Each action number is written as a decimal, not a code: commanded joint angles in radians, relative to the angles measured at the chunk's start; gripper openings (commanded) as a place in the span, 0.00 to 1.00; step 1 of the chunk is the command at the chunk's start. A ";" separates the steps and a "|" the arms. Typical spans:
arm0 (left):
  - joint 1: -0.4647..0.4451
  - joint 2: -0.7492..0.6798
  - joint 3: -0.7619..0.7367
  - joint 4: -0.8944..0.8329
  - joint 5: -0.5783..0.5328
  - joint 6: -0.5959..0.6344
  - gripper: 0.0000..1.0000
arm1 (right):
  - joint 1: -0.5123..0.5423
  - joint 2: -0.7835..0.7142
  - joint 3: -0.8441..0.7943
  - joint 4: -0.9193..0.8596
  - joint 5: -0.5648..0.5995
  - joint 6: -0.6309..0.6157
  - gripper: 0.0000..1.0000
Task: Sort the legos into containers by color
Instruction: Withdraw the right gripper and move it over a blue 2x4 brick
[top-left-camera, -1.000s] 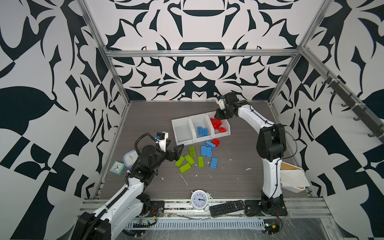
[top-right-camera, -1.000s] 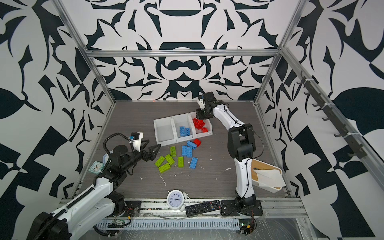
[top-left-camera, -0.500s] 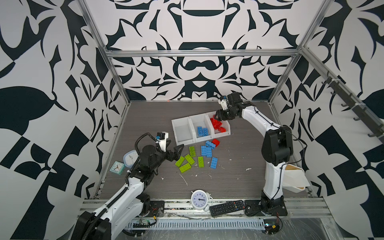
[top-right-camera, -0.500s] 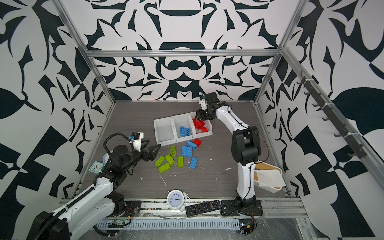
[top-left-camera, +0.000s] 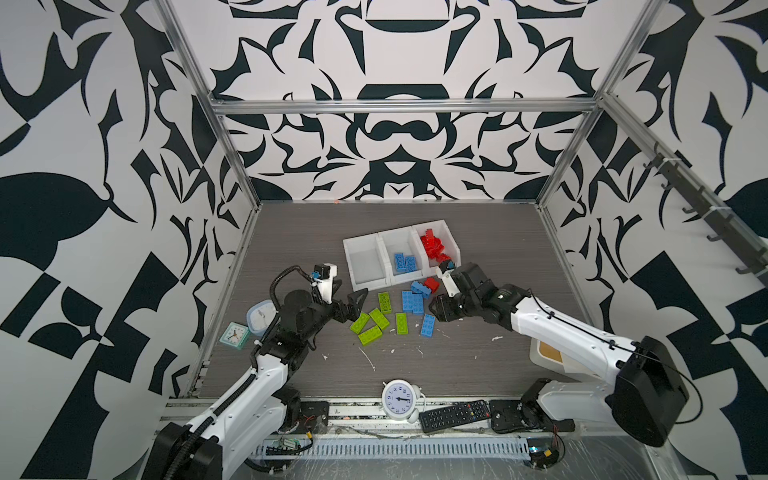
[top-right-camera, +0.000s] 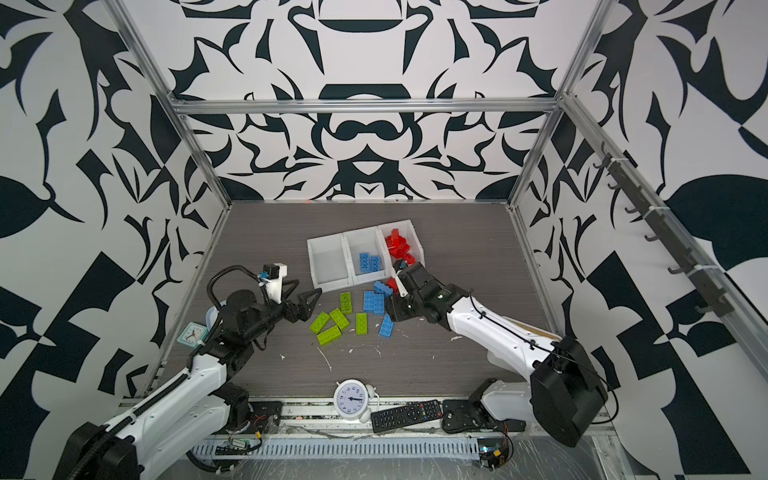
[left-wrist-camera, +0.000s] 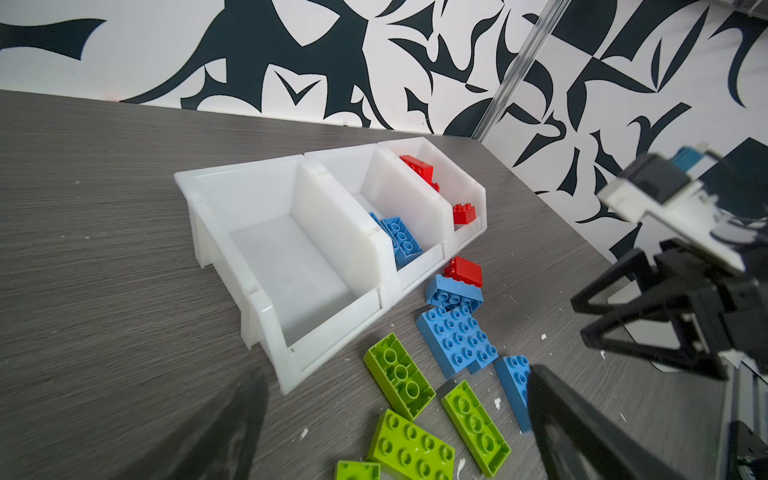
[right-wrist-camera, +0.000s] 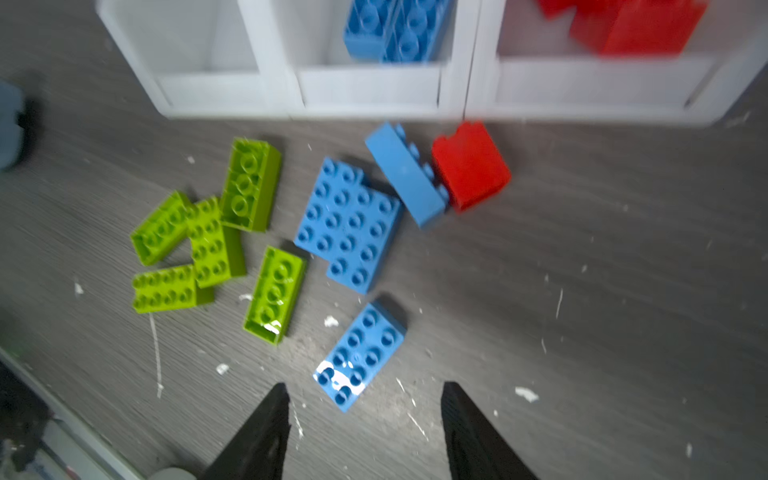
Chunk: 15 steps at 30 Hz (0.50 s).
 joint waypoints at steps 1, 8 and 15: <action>-0.001 0.002 0.006 0.005 -0.002 -0.007 1.00 | 0.043 -0.027 -0.014 0.026 0.114 0.095 0.61; -0.001 0.005 0.006 0.004 -0.003 -0.006 1.00 | 0.127 0.063 -0.008 0.029 0.109 0.087 0.62; -0.002 0.020 0.011 0.002 0.003 -0.004 1.00 | 0.154 0.155 0.029 0.045 0.128 0.102 0.64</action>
